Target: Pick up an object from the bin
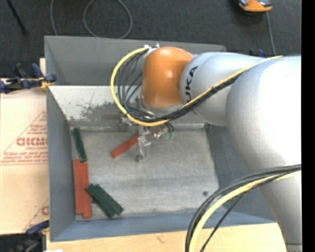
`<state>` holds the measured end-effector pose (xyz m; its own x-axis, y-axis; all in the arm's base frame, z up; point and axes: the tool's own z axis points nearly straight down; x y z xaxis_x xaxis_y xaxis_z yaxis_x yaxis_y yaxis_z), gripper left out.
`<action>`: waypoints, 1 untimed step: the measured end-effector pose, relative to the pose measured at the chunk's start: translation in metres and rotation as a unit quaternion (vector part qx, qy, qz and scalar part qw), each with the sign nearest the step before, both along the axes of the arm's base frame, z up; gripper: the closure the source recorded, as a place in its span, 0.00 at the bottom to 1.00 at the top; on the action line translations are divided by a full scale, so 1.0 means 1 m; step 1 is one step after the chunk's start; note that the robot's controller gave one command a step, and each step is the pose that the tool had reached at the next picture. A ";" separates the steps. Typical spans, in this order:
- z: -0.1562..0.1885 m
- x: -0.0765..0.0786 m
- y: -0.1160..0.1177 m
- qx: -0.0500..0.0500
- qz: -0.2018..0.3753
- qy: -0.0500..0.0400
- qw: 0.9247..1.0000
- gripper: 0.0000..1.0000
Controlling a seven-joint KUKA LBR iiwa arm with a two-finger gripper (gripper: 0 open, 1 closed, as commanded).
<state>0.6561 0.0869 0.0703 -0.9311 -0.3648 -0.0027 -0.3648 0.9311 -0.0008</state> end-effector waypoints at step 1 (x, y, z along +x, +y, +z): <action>0.002 0.002 -0.001 0.000 -0.001 -0.002 1.000 0.00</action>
Offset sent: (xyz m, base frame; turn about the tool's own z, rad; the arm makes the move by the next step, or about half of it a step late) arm 0.0000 0.0000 0.0000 0.0000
